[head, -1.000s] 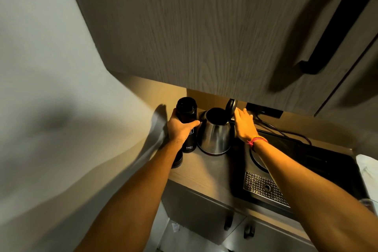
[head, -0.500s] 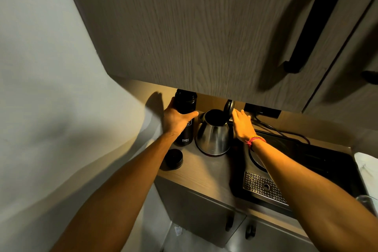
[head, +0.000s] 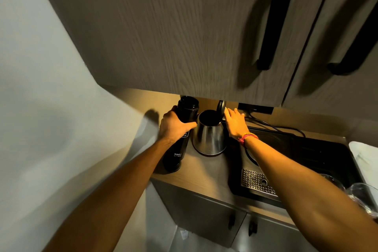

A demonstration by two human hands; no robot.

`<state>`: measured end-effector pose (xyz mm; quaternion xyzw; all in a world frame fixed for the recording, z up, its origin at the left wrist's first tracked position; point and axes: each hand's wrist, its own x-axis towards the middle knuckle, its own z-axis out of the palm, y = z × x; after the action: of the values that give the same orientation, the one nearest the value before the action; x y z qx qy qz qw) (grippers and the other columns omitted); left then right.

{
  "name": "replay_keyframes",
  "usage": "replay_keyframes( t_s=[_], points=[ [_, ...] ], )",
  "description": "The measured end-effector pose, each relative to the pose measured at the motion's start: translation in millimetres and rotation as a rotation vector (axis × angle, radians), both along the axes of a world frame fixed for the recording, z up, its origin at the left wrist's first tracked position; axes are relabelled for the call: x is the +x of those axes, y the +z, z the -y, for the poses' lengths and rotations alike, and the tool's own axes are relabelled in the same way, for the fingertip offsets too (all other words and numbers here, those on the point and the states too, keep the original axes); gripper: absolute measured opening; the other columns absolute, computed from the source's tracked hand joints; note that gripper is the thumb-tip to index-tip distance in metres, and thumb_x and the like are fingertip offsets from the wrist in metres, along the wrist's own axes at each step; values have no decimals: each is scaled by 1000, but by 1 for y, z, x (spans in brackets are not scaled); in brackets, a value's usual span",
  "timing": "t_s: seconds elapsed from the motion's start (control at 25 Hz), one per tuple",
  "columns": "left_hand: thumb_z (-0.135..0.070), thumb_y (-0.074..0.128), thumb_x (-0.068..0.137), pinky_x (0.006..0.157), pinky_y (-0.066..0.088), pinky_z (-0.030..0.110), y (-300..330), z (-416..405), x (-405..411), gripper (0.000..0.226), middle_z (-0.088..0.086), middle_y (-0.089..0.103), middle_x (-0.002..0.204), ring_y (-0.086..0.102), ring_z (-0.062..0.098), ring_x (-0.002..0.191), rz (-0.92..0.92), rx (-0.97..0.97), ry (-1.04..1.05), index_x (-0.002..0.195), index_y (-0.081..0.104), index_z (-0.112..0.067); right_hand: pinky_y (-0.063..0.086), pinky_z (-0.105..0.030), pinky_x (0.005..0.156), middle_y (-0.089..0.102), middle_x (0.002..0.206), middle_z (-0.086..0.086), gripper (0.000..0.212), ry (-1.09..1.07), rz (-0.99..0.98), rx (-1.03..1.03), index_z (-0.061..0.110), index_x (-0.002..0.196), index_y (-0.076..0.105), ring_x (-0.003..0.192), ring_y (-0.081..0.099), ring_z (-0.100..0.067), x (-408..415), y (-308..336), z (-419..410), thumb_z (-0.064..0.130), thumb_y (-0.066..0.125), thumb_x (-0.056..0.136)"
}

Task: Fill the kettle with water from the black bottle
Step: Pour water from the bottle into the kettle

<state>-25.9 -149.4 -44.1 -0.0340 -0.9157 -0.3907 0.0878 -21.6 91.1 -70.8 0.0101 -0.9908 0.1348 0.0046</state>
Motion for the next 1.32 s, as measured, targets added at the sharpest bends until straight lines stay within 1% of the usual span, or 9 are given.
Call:
replay_keyframes(
  t_s=[0.16, 0.36, 0.52, 0.64, 0.76, 0.92, 1.08, 1.2, 1.32],
  points=[
    [-50, 83, 63, 69, 60, 32, 3, -3, -4, 64, 0, 69, 92, 68, 17, 80, 62, -192, -42, 113, 59, -17, 24, -61, 112, 34, 151, -21, 62, 5, 9, 9, 12, 151, 15, 141, 23, -46, 0, 1, 1, 21, 39, 94],
    [-56, 81, 60, 75, 59, 37, 4, -12, -9, 74, 4, 68, 104, 66, 23, 90, 114, -373, -92, 117, 57, -16, 26, -59, 111, 34, 151, -21, 63, 11, 2, 24, 13, 151, 14, 140, 26, -44, 0, 0, 0, 21, 39, 94],
    [-55, 82, 59, 82, 60, 42, 7, -15, -13, 78, 7, 67, 110, 66, 26, 96, 147, -409, -118, 120, 56, -15, 23, -60, 112, 33, 151, -23, 62, 10, 0, 25, 12, 151, 14, 141, 24, -45, 0, -1, 0, 20, 39, 95],
    [-57, 81, 60, 80, 58, 39, 11, -16, -17, 78, 7, 65, 112, 63, 26, 97, 153, -473, -136, 120, 55, -15, 23, -59, 112, 34, 151, -23, 62, 9, -5, 20, 13, 151, 15, 141, 23, -45, 0, -2, 0, 21, 39, 94],
    [-57, 81, 62, 81, 57, 40, 14, -15, -20, 77, 9, 64, 113, 62, 27, 99, 168, -525, -158, 121, 56, -14, 22, -59, 113, 32, 152, -23, 62, 9, 4, 17, 13, 151, 14, 143, 22, -45, 0, -2, -1, 22, 38, 94],
    [-56, 81, 60, 75, 55, 37, 16, -12, -21, 77, 8, 63, 111, 61, 27, 97, 167, -560, -161, 119, 56, -13, 23, -59, 111, 34, 150, -24, 62, 21, -7, 28, 12, 150, 16, 141, 23, -46, 0, -2, -2, 22, 39, 93],
    [-54, 81, 58, 70, 53, 33, 20, -9, -22, 70, 5, 64, 103, 60, 22, 88, 176, -574, -182, 110, 57, -16, 26, -57, 109, 37, 148, -24, 60, 17, -16, 39, 12, 150, 17, 139, 27, -45, -1, -2, -3, 19, 37, 94],
    [-52, 81, 57, 75, 56, 37, 23, -7, -21, 71, 4, 63, 102, 61, 23, 89, 188, -603, -193, 112, 56, -15, 27, -57, 107, 39, 145, -24, 59, 13, -23, 28, 13, 149, 19, 138, 29, -44, -1, -2, -2, 19, 37, 94],
    [-50, 82, 58, 79, 57, 41, 24, -6, -19, 72, 5, 62, 105, 61, 25, 93, 196, -634, -216, 114, 56, -14, 24, -59, 109, 38, 147, -23, 60, 13, -15, 22, 14, 150, 17, 140, 26, -44, -1, -3, -1, 20, 37, 94]
  ],
)
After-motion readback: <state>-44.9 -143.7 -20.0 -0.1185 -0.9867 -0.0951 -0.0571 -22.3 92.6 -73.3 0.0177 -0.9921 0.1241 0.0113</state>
